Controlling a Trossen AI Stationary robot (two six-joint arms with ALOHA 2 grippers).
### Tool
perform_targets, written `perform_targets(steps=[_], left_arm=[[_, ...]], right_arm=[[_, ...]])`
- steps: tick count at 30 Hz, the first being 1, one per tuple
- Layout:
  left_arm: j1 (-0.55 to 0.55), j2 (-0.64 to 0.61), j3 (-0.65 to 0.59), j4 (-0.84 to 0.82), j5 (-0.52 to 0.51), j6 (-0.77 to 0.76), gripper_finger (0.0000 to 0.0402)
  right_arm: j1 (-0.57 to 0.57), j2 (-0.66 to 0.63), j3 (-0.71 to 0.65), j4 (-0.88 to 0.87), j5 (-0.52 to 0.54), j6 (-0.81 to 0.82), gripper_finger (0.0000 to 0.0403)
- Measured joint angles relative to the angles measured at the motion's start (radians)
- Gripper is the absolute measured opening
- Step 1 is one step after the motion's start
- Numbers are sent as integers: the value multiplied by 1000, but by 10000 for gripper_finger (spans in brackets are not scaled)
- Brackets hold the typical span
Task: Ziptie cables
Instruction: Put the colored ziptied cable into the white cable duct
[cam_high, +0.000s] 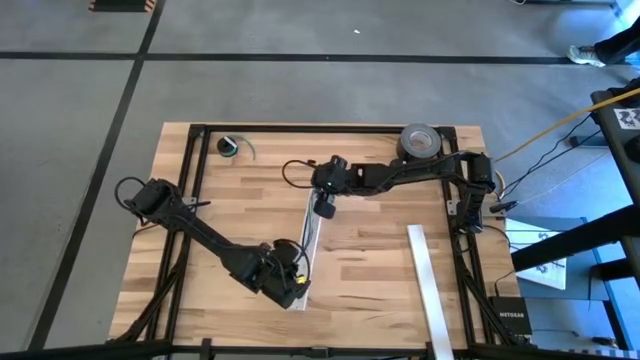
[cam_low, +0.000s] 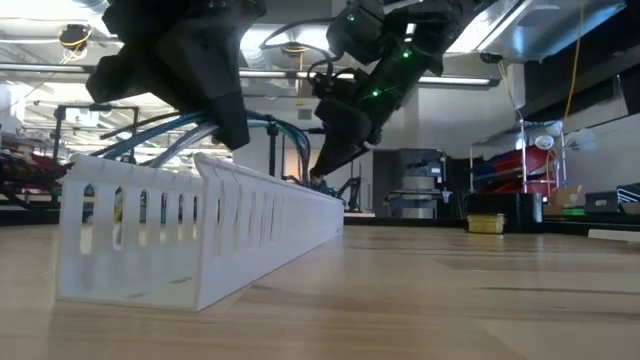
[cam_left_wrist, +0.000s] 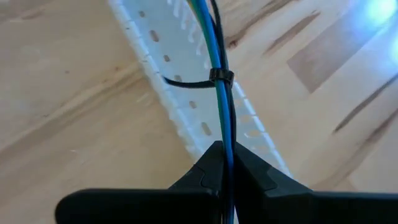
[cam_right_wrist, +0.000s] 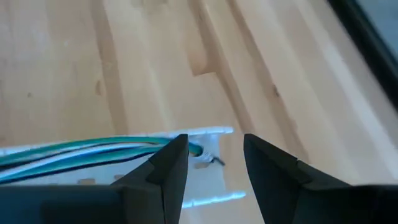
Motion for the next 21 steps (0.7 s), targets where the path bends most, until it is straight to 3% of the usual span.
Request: perform_targets(steps=[9,21], left_arm=[[5,34,0,67,-42,-13,4],[21,84,0,118,55,-38,4]], right_arm=[[0,0,1,-49,13,1,142],[1,0,0,-109,7,0,142]])
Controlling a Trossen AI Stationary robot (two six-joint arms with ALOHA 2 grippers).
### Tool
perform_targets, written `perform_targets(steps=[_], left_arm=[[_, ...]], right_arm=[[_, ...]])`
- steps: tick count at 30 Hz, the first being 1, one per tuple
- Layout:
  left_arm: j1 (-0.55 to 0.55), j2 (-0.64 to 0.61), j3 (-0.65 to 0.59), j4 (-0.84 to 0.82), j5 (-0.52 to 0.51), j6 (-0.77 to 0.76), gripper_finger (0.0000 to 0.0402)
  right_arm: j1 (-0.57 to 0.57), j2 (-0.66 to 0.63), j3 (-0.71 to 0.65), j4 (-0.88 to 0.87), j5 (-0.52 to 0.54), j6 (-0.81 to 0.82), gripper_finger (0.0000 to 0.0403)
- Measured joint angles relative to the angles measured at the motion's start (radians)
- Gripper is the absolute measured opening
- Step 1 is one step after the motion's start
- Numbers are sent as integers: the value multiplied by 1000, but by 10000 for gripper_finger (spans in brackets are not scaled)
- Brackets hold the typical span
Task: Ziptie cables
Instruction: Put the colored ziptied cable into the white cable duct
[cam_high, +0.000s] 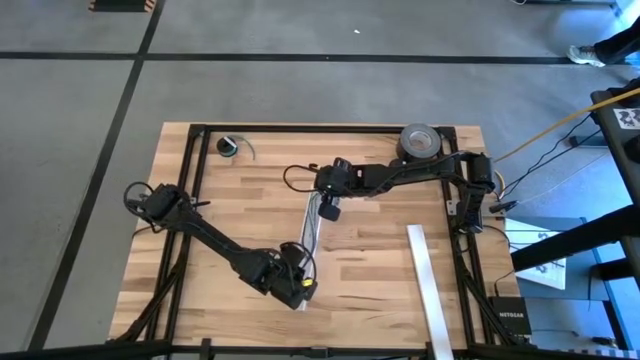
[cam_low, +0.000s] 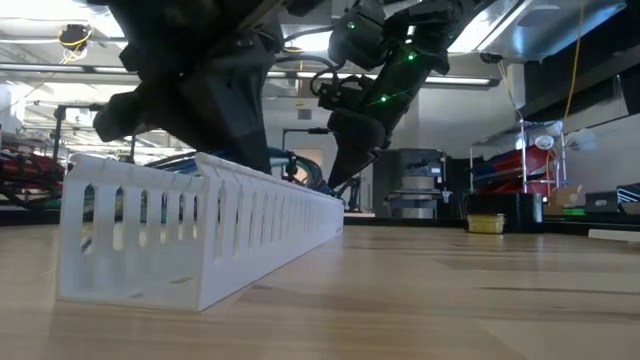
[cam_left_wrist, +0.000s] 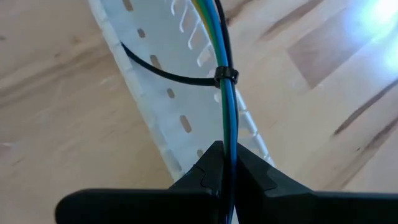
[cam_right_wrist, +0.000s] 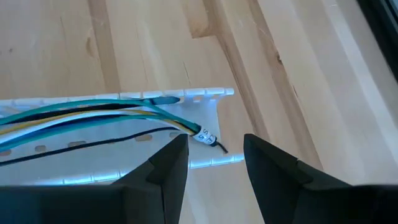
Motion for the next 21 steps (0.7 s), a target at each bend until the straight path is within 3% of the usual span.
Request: perform_targets(steps=[12,21], left_arm=[[49,0,0,5,122,118,4],[50,-3,0,-6,141,166,4]], right_arm=[[0,0,0,-20,-36,-30,142],[1,-14,0,-15,-88,-51,142]])
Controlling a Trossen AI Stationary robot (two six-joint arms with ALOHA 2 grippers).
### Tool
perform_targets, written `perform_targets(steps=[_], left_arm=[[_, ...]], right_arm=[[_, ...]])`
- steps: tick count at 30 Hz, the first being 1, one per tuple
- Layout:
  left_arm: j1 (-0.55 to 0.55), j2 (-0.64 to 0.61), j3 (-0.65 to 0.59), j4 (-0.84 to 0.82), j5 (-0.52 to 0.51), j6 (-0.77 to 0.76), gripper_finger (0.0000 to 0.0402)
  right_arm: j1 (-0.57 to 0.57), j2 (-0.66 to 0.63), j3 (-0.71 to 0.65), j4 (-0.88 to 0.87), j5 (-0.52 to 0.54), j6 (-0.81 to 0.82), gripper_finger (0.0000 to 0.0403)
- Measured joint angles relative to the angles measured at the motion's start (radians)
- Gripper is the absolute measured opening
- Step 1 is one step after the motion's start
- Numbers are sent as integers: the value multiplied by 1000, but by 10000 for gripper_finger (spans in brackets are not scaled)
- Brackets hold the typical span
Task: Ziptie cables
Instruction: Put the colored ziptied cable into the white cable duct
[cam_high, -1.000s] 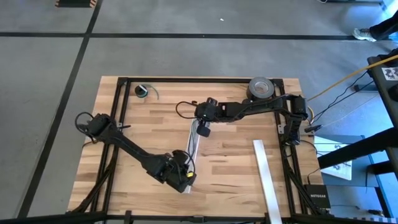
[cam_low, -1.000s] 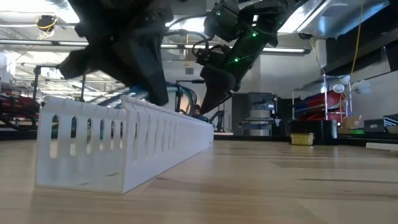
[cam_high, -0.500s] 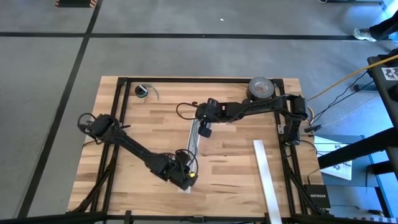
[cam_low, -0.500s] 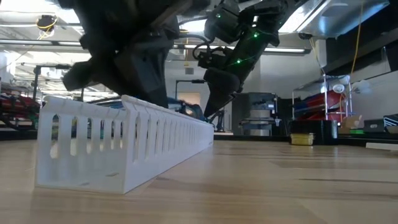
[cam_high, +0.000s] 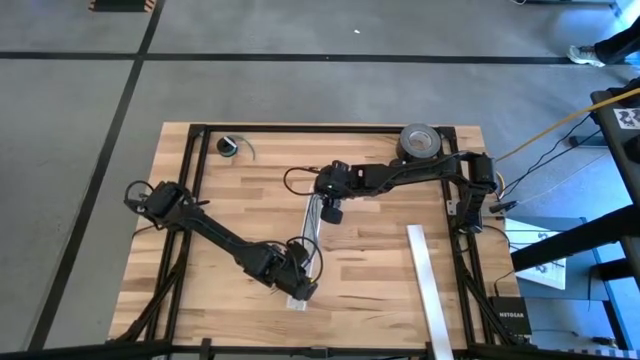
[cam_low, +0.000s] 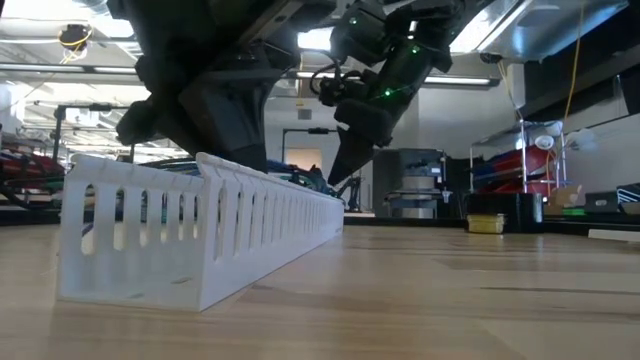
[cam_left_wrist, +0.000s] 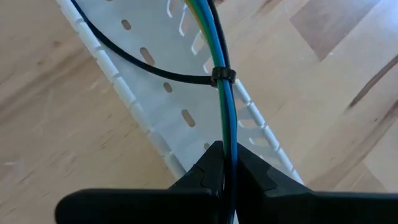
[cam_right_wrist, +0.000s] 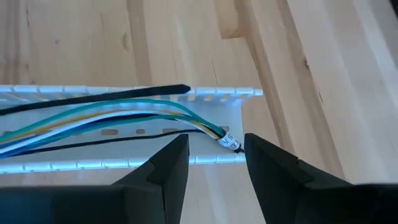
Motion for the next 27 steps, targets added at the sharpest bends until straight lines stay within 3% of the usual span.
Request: perform_targets(steps=[14,22,27], left_arm=[[19,32,3,16,87,45,4],[28,32,2,29,83,80,4],[26,32,0,45,77,16,4]], right_arm=[[0,0,0,-1,0,-26,142],[0,0,0,0,0,-28,142],[0,0,0,5,0,-26,142]])
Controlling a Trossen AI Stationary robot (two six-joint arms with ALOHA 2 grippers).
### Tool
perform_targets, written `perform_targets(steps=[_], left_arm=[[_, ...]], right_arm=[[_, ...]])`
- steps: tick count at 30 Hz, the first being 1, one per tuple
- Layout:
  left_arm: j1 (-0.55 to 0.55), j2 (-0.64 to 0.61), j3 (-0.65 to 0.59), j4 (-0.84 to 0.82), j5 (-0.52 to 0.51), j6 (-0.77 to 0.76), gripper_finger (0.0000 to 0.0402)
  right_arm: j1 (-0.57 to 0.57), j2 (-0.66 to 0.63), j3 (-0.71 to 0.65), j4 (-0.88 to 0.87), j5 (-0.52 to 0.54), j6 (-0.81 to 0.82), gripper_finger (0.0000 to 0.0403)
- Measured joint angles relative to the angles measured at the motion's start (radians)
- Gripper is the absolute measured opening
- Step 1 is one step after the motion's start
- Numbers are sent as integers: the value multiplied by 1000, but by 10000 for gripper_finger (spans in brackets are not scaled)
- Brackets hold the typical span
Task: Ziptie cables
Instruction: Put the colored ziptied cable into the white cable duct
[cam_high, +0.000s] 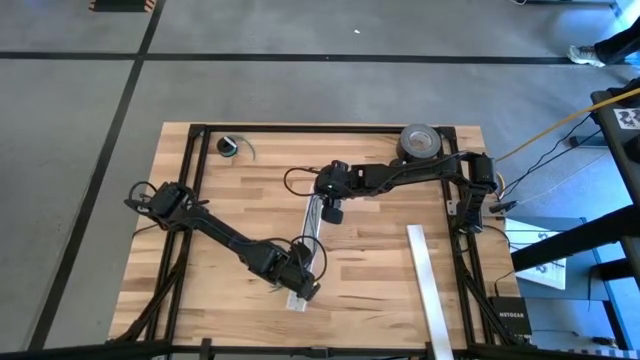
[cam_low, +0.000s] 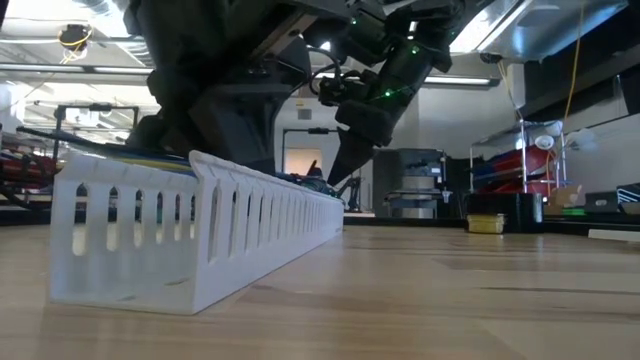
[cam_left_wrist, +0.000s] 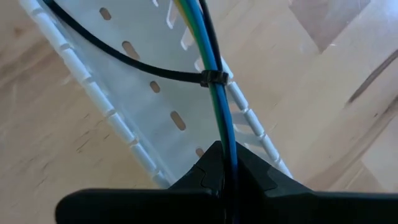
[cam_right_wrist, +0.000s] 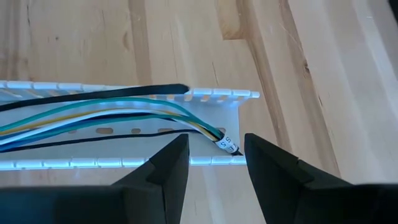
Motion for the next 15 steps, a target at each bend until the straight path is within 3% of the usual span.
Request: perform_targets(steps=[15], left_arm=[[0,2,-1,-17,0,158,4]], right_arm=[[0,0,0,8,0,1,142]])
